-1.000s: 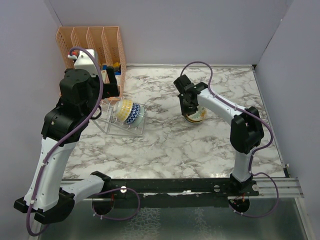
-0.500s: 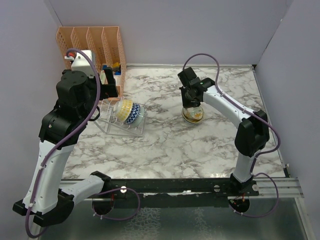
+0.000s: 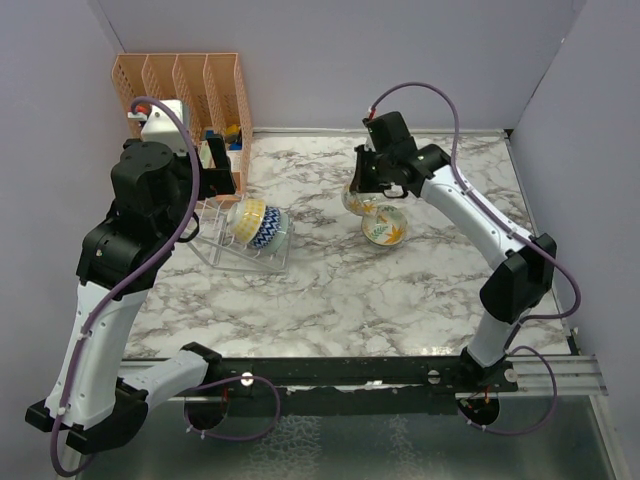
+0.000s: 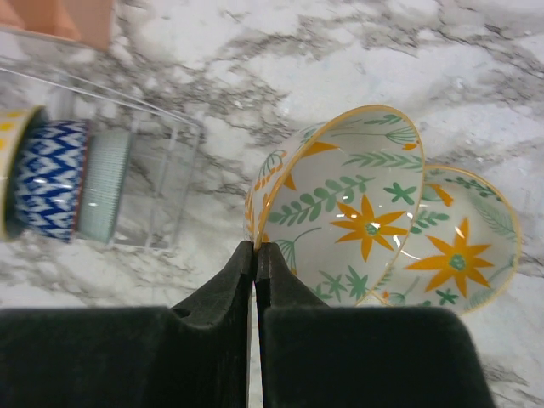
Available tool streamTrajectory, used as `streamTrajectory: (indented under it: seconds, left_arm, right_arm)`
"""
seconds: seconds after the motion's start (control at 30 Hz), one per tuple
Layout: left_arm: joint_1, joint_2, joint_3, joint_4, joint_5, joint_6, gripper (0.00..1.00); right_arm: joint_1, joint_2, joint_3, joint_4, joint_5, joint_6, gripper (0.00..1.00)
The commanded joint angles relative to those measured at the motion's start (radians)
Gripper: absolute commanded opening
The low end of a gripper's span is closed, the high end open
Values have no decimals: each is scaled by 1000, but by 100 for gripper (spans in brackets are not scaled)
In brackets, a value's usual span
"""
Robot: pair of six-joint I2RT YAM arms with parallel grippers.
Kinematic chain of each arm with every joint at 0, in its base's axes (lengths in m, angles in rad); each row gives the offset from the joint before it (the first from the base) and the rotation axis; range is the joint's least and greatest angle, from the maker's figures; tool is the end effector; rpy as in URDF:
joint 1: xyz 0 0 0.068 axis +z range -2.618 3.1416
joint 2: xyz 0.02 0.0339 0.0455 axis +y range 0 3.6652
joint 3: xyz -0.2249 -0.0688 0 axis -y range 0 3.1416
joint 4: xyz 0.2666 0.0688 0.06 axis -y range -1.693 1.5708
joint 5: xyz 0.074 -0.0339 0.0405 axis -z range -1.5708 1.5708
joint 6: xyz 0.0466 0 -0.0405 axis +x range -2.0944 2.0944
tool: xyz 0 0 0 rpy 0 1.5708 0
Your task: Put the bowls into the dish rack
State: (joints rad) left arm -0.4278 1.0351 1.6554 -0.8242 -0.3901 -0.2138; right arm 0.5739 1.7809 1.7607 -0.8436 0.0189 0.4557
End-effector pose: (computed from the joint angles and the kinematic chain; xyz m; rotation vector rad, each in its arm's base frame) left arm 0.1911 -0.0677 0.4870 -0.0924 1.7583 -0.1205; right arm 0.3473 0.2235 0.2964 -0.1380 2.4794 0.4307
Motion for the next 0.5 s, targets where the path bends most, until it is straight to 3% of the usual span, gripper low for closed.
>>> streamTrajectory:
  seconds: [0.0,0.23,0.47]
  left_arm:
    - [-7,-4,39,9,-25,13,99]
    - [-6,4,69,4,-27,11,99]
    - [-7,7,83,3,-27,7,99]
  right_arm:
    - [1,-91,22,212,-224,129,1]
    - [2,-158,-166,698,-452,438,1]
    - [37,-87,-154,929,-510,578,1]
